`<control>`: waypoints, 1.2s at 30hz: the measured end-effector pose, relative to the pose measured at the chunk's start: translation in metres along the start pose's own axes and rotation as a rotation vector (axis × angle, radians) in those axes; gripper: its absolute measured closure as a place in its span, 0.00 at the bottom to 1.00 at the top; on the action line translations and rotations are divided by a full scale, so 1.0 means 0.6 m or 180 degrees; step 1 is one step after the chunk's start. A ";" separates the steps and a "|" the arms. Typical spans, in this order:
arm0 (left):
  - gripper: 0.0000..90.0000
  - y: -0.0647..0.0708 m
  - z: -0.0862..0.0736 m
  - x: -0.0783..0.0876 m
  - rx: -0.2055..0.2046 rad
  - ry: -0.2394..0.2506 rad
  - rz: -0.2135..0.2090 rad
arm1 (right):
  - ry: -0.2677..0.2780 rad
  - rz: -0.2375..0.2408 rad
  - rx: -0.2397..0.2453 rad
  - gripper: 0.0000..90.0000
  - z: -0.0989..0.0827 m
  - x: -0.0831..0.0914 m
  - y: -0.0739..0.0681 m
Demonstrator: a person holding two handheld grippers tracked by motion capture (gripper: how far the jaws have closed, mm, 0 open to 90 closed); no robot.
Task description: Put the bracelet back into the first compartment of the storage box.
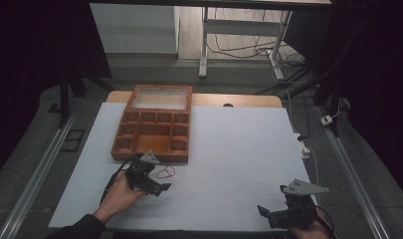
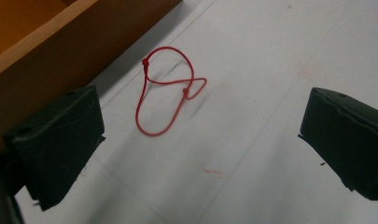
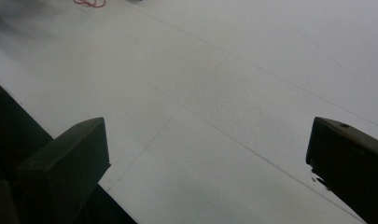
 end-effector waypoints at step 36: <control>0.97 -0.030 0.026 -0.041 -0.0116 -0.0416 0.0018 | -0.0011 0.0008 0.0031 0.00 0.000 -0.001 -0.002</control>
Point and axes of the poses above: each handheld gripper's, and its own axes: x roughly backward along the jaws, z roughly out of its top, y roughly to its right, the point moved 1 cm from there along -x, roughly forward along the jaws, and after that the axes turned 11 degrees about -z, right-handed, at the moved point
